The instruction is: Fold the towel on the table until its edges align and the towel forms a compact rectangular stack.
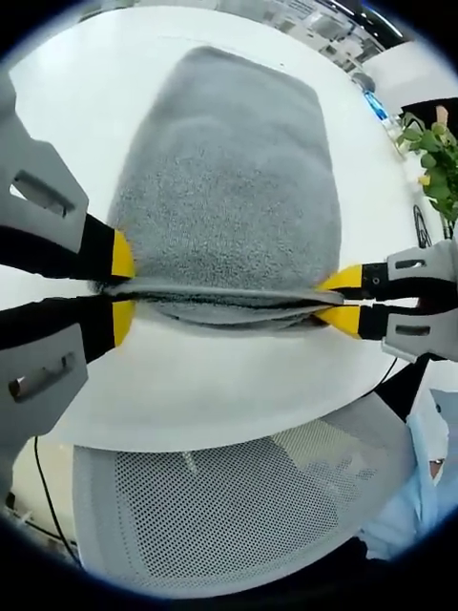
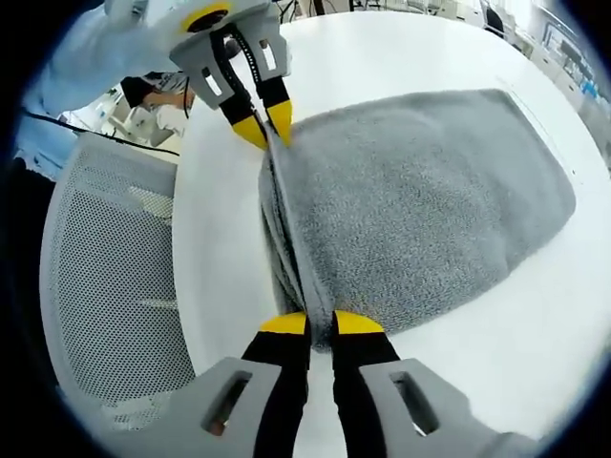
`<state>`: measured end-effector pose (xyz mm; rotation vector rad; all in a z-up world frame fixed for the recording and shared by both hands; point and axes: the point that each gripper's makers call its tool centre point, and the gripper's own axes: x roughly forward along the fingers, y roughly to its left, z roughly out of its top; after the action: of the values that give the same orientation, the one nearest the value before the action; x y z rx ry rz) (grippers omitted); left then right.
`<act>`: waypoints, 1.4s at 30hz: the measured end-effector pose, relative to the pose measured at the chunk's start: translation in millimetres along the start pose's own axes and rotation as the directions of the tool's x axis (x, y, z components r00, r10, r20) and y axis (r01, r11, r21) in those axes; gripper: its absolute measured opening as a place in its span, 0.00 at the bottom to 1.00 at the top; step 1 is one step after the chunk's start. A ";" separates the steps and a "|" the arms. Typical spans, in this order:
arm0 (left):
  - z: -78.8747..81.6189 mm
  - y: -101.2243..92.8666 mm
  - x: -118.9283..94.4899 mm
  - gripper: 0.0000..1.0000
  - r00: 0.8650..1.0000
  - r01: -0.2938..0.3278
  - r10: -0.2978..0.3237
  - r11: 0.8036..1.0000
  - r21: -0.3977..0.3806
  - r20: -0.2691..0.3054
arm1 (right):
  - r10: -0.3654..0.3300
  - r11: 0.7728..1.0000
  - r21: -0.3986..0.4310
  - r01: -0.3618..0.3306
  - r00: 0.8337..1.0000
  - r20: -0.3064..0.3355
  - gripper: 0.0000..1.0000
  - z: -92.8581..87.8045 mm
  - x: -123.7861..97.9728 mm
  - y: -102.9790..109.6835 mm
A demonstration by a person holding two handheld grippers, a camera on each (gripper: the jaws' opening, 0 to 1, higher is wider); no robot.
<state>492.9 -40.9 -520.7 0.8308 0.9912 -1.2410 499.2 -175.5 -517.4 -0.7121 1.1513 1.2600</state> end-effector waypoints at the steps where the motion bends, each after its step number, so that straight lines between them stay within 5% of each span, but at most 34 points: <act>1: -1.1 0.7 0.4 0.05 1.000 0.002 -0.002 1.000 -0.005 0.002 | 0.000 1.000 0.001 0.000 1.000 0.000 0.06 -0.2 -1.0 1.6; 20: 2.7 -1.6 -11.5 0.05 1.000 0.003 -0.003 1.000 0.010 0.010 | 0.003 1.000 -0.001 -0.003 1.000 0.010 0.06 4.3 -13.1 3.2; 42: 10.0 -31.4 -33.1 0.05 0.998 0.063 -0.064 0.996 0.066 0.012 | 0.058 0.998 0.002 -0.058 0.998 0.015 0.06 -1.3 -29.7 33.0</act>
<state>462.0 -42.9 -485.8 0.8455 0.9760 -1.3378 469.8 -179.8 -484.6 -0.6708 1.1687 1.3101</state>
